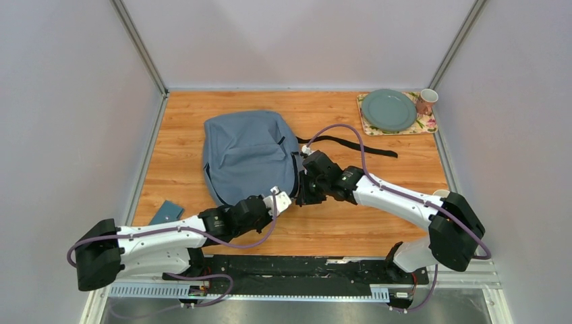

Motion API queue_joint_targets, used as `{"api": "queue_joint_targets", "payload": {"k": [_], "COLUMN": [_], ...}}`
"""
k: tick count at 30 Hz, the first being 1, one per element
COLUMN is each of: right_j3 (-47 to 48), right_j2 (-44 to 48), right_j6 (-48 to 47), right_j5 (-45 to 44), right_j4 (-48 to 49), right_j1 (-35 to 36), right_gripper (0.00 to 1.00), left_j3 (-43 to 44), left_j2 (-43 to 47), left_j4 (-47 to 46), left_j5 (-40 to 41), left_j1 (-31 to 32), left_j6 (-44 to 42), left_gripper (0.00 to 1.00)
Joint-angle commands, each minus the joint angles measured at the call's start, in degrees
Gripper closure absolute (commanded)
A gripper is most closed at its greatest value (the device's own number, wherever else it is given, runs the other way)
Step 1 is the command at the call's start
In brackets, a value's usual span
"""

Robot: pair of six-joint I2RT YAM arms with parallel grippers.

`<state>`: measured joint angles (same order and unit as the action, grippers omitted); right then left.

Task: Pack the student bag
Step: Zip the student bag at the center of the board.

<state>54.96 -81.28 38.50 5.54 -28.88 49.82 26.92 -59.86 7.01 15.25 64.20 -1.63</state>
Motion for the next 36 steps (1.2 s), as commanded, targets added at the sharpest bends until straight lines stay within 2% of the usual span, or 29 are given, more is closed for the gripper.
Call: {"api": "queue_joint_targets", "payload": {"k": [1,9,16,23,24,26,27,30,36], "right_j3": [4.18,5.77,2.52,0.76,0.68,-0.02,-0.38,-2.31,-4.42], "right_j2": [0.51,-1.17,-0.2,1.03,1.12,1.29,1.47,2.35,3.66], "right_j6": [-1.59,-3.17,-2.47,-1.41,-1.15,-0.71,-0.1,0.96,1.66], "right_j5": [-2.81,-4.83,-5.45,-6.52,-6.42,-3.19,-2.3,0.08,1.31], "right_j4": [-1.44,-2.93,-2.5,-1.35,-1.0,0.05,0.75,2.78,3.92], "right_j1": [-0.6,-2.19,-2.98,-3.15,-3.07,-2.98,-2.98,-2.98,-2.89], "right_gripper": [1.0,1.0,1.0,1.0,1.0,1.0,1.0,1.0,1.0], "left_j3": [-4.15,-6.0,-5.12,-3.8,-3.89,-3.63,-3.45,-2.05,2.08], "left_j2": [6.23,13.26,14.59,16.69,18.18,19.68,21.17,23.11,19.53], "left_j4": [5.12,12.06,20.67,24.02,23.24,22.18,20.87,17.01,9.01], "left_j5": [0.23,-2.24,0.48,3.21,3.12,2.34,2.16,0.84,-3.9], "left_j1": [0.04,0.04,0.04,0.04,0.04,-0.04,0.04,0.04,0.04], "left_j6": [5.4,11.2,17.26,20.35,20.35,20.35,20.35,19.56,15.87], "left_gripper": [1.0,1.0,1.0,1.0,0.81,0.67,0.51,0.38,0.35]}}
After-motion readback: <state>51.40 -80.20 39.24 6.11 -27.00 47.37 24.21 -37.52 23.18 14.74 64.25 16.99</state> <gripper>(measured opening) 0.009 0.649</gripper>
